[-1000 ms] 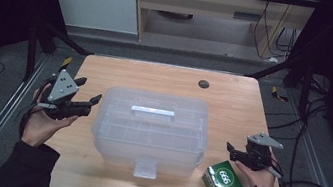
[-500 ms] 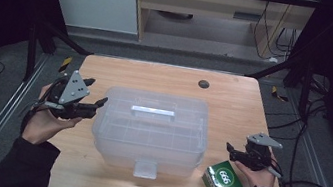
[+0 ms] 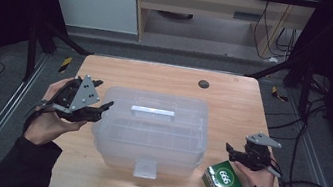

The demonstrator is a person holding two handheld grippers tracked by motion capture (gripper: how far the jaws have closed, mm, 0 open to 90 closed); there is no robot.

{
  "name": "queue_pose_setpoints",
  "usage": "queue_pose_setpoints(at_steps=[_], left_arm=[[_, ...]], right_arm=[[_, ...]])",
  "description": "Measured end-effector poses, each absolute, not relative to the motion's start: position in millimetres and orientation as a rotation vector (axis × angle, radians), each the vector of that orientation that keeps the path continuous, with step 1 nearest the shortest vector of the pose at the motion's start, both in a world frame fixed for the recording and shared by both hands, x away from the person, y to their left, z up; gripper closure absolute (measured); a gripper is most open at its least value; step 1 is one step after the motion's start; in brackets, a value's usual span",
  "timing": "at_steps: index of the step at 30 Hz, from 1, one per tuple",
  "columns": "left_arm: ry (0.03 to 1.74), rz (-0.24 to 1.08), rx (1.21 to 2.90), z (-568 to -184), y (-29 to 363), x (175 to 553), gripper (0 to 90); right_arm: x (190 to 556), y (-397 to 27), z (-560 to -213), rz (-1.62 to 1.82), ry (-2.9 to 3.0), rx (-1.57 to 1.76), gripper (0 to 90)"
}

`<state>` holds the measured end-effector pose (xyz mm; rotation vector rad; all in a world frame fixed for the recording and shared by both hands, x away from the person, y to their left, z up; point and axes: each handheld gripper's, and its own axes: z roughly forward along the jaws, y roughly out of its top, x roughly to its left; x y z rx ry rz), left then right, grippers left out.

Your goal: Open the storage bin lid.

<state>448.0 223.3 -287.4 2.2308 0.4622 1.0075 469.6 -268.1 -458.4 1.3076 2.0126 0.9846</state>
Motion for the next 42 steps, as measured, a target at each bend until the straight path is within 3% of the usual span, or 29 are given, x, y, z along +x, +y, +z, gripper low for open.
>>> queue_pose_setpoints(at_steps=[19, 20, 22, 42], left_arm=[[0.36, 1.06, 2.307, -292, 201, 444, 36.7], [0.233, 1.221, 2.317, -284, 200, 448, 36.8], [0.207, 1.245, 2.326, -283, 199, 449, 36.9], [0.121, 1.265, 2.395, -288, 176, 447, 37.6]], right_arm=[[470, -268, -460, 0.98, 2.024, 1.319, 20.6], [470, -268, -460, 0.98, 2.024, 1.319, 20.6], [470, -268, -460, 0.981, 2.025, 1.319, 20.6], [471, -268, -460, 0.979, 2.034, 1.318, 20.7]])
